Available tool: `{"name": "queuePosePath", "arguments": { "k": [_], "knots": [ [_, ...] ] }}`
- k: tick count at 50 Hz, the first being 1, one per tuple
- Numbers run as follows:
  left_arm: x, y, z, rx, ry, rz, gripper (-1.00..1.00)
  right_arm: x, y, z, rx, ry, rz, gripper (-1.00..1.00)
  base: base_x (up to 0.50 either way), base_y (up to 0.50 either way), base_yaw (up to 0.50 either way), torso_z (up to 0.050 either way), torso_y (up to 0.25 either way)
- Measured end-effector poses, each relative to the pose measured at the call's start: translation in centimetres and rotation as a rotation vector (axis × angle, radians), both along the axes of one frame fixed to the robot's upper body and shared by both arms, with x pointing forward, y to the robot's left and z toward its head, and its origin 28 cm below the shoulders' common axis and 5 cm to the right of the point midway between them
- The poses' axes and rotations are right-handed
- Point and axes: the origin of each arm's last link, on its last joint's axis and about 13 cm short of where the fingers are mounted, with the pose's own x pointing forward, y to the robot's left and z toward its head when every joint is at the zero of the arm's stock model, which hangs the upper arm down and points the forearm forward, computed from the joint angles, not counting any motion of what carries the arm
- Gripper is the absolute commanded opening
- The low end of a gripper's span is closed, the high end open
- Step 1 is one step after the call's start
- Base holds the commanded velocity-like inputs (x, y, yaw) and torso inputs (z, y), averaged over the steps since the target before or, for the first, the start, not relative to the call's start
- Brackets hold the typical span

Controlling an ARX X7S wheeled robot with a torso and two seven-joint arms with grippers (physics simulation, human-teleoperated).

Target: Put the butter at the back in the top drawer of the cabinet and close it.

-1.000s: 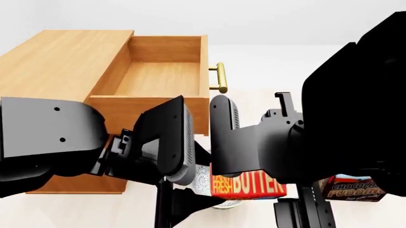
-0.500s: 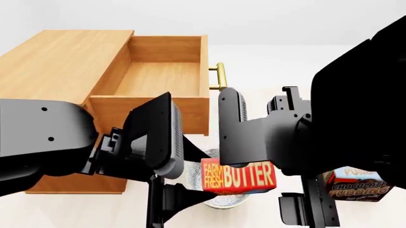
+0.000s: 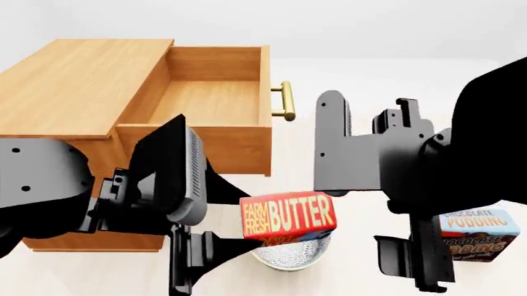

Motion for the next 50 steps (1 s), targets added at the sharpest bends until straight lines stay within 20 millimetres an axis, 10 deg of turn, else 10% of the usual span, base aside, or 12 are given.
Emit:
{"name": "queuePosePath", "arguments": {
  "k": [50],
  "knots": [
    [-3.1, 1.9, 2.4, -0.262, -0.066, 0.36, -1.0, -1.0, -5.0, -7.8, 0.886, -0.632, -0.569, 1.0, 0.0, 0.0, 0.0, 0.0, 0.001]
  ]
}}
